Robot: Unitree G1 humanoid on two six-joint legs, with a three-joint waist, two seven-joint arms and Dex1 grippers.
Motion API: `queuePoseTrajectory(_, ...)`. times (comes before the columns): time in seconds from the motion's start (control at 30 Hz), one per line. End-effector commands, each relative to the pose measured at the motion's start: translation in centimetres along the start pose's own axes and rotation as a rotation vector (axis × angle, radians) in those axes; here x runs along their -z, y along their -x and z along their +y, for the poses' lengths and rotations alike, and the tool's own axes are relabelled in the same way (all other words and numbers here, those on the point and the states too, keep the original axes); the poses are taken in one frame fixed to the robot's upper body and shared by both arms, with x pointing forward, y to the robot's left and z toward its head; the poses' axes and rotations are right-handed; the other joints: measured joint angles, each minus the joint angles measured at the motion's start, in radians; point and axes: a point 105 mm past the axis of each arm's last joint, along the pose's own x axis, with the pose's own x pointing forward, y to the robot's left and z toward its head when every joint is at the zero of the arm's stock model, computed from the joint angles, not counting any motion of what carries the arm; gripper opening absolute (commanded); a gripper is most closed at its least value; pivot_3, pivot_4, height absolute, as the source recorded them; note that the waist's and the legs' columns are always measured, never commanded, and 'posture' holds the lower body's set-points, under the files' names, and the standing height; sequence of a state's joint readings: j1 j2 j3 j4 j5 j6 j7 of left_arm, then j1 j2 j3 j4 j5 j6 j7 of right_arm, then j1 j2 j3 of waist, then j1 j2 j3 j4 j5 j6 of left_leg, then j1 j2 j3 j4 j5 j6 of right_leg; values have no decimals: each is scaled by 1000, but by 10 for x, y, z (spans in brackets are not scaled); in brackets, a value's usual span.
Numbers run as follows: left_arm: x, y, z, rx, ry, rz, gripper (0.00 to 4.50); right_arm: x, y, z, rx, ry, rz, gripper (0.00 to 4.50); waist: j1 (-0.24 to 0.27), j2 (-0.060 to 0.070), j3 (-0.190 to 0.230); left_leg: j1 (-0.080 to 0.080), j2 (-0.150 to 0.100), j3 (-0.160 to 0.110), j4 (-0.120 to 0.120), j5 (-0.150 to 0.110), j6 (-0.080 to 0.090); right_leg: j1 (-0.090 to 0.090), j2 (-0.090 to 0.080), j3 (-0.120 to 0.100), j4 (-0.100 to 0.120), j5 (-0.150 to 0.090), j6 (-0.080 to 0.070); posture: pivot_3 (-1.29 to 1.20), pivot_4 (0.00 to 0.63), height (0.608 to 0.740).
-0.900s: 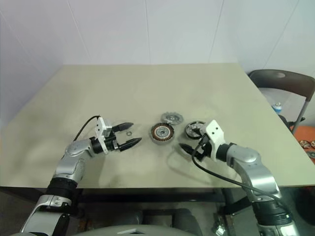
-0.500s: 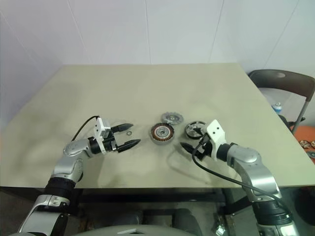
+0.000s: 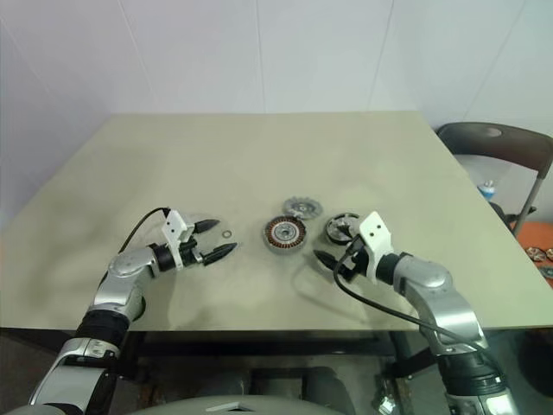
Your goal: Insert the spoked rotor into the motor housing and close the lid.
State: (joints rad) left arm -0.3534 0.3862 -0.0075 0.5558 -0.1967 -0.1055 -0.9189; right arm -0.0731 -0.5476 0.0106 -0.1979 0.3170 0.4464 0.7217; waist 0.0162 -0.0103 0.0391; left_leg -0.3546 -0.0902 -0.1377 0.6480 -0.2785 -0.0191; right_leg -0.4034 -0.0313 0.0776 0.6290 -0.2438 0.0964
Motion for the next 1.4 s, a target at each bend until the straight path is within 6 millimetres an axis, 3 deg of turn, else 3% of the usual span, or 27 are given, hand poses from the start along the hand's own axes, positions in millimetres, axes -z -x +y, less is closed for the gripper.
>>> queuePoseTrajectory(0.03,-12,-7,9,-36,-39,-20,4500,-10,-1,6,7,25,-49,4445,0,0,0,0,0,0,0,0,0,0,0,0,0,0,0,0,0,740)
queuePoseTrajectory(0.67,5,-11,21,-10,-17,214,4500,-6,-3,15,84,-29,-98,4445,-1,0,0,0,0,0,0,0,0,0,1,0,0,0,0,0,0,740)
queuePoseTrajectory(1.0,-5,-29,9,45,10,158,4500,-4,-1,13,117,-36,-101,4445,-1,0,0,1,-1,0,1,0,0,1,0,0,0,0,0,0,0,740)
queuePoseTrajectory(1.4,9,-13,20,25,18,241,4500,-4,-2,9,137,-32,-97,4445,-5,0,0,1,0,0,0,0,0,1,0,0,1,0,0,0,0,740)
